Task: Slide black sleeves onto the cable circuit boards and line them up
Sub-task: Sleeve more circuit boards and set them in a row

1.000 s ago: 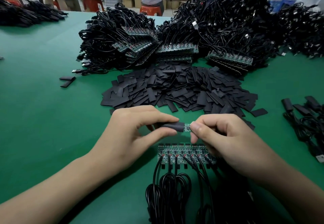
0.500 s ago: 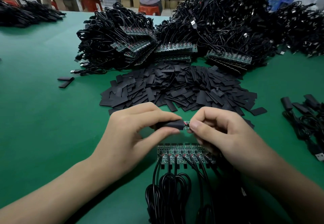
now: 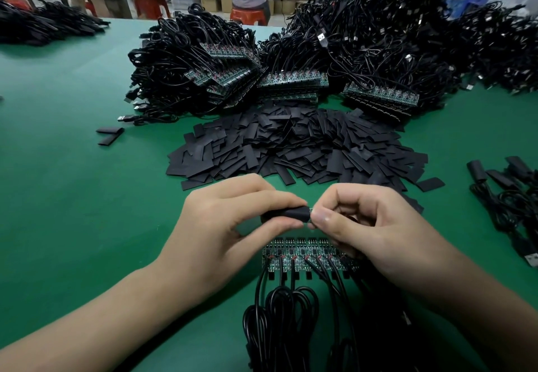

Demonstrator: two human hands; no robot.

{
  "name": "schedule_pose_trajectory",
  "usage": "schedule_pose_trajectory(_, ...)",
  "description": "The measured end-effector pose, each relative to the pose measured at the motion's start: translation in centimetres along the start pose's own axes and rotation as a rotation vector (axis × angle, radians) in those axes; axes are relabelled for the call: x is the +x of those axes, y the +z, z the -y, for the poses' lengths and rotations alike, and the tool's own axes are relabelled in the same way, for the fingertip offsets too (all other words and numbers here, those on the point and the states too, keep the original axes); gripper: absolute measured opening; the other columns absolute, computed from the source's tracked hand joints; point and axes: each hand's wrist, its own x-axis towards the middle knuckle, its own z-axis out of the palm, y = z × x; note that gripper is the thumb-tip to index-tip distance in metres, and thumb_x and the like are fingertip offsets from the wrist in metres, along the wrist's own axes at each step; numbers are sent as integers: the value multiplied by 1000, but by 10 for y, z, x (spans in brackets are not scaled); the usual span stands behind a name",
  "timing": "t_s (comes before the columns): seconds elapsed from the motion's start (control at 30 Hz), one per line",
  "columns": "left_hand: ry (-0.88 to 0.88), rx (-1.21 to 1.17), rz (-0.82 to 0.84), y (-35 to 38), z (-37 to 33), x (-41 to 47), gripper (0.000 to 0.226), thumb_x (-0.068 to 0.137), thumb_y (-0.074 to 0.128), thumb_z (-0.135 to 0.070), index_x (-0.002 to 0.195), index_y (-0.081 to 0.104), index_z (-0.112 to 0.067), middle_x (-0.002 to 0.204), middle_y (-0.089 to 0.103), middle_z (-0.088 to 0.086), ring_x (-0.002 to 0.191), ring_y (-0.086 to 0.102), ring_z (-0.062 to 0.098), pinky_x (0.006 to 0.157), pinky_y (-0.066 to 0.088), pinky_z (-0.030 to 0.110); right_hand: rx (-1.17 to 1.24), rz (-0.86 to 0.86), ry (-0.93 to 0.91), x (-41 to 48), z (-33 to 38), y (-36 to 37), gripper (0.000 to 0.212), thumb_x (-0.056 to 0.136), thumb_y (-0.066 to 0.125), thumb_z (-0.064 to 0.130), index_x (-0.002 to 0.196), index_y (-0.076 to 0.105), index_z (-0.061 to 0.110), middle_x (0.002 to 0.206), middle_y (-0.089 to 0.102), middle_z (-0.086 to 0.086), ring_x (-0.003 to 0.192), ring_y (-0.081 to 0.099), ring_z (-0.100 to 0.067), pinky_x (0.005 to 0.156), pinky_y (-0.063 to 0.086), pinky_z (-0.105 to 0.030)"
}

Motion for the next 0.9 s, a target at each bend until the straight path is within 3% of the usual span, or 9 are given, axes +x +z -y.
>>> schedule_pose_trajectory(0.4,13,-41,33,-2,-3,3,19,89,77,-23,105,79,-13,92,71,-6,85,64,2,80,48,14,117,73,29,-1,1,-3,21,90,66,41,74,71,29,58,54,10,51,44,-5,55,37,-11)
schedule_pose_trajectory(0.6,-20,-21,3,-3,0,5,18,88,77,-24,104,79,-16,90,71,-6,82,66,7,74,51,19,140,35,36,0,2,-4,18,89,66,42,85,76,28,77,73,1,59,58,-8,60,46,-14)
schedule_pose_trajectory(0.9,-35,-15,9,-1,1,2,17,89,77,-26,105,79,-18,90,70,-8,82,65,3,75,49,15,109,-20,1,-1,2,-1,19,98,66,25,82,75,20,76,75,-1,65,64,-8,68,48,-13)
